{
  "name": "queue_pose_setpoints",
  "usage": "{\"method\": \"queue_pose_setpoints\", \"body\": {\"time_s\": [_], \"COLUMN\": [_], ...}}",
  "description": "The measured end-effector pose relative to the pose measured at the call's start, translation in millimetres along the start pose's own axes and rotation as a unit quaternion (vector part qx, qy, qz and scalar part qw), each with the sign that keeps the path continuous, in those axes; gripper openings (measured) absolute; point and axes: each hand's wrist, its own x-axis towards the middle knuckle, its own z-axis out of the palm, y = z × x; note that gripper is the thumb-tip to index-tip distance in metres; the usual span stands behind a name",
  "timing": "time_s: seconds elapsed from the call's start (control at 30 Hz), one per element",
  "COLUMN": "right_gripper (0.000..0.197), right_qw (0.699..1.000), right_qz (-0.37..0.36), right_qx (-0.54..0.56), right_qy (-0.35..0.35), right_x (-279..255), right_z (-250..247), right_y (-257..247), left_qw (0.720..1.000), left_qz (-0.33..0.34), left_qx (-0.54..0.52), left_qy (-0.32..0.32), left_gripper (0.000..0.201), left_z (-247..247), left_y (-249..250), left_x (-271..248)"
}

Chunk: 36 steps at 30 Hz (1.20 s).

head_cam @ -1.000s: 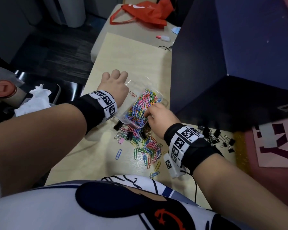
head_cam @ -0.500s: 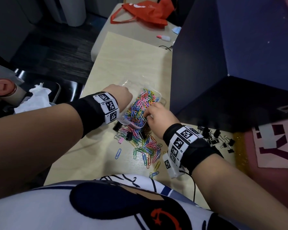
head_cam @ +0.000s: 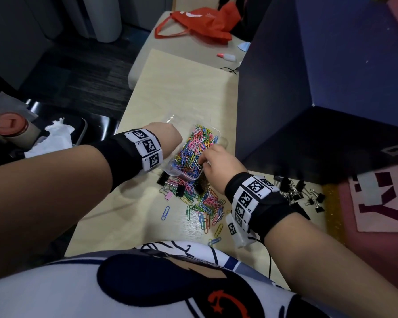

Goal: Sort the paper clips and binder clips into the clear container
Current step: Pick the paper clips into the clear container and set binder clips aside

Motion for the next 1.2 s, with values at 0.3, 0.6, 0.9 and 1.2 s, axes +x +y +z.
{"method": "queue_pose_setpoints", "body": {"time_s": [0.3,0.6,0.9,1.2], "right_gripper": [0.032,0.038,0.04,0.064], "right_qw": [1.0,0.998,0.997,0.999], "right_qz": [-0.008,0.01,0.027,0.018], "right_qx": [-0.026,-0.067,-0.07,-0.025], "right_qy": [-0.01,0.015,-0.003,-0.041], "right_x": [2,-3,-1,4], "right_z": [4,1,-4,1], "right_y": [-2,2,1,-8], "left_qw": [0.956,0.955,0.944,0.941], "left_qz": [0.027,-0.052,-0.17,-0.167], "left_qx": [-0.25,-0.239,-0.229,-0.263], "left_qy": [0.149,0.168,0.164,0.129], "left_gripper": [0.021,0.04,0.05,0.044], "left_z": [-20,6,21,22], "left_y": [11,14,4,6], "left_x": [-11,-7,-8,-8]}}
